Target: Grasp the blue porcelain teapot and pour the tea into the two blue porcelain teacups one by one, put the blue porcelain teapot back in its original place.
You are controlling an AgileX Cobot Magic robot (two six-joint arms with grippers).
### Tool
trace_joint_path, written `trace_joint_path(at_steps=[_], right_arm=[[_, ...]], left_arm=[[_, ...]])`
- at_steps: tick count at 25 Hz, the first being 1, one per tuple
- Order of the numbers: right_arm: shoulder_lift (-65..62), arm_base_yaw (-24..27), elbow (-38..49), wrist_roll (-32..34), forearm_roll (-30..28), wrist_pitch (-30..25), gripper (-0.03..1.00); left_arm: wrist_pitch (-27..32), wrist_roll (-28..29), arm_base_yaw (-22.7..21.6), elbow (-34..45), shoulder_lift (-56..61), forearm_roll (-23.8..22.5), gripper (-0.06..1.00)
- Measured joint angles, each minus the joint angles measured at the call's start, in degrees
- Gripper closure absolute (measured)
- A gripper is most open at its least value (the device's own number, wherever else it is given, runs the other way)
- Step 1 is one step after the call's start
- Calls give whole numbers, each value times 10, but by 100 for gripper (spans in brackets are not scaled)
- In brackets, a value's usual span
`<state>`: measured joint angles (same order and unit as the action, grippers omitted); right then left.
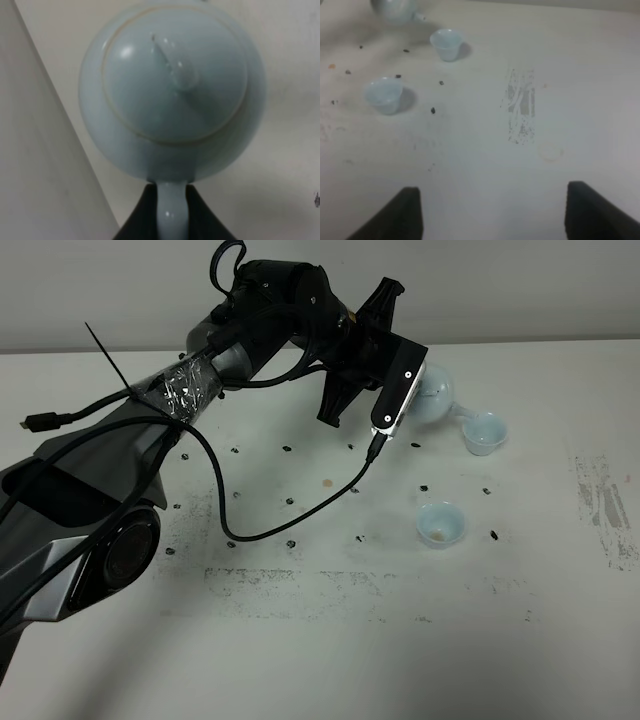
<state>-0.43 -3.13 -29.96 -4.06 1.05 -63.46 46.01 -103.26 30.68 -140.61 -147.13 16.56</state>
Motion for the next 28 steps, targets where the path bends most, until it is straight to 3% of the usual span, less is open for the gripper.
trace_joint_path(at_steps=[22, 28], right_arm=[[0, 0, 0, 0, 0, 0, 39], [0, 0, 0, 0, -1, 0, 39]], left_arm=[[-9, -23, 0, 0, 0, -31, 94], [-23, 4, 8, 0, 0, -65, 94]])
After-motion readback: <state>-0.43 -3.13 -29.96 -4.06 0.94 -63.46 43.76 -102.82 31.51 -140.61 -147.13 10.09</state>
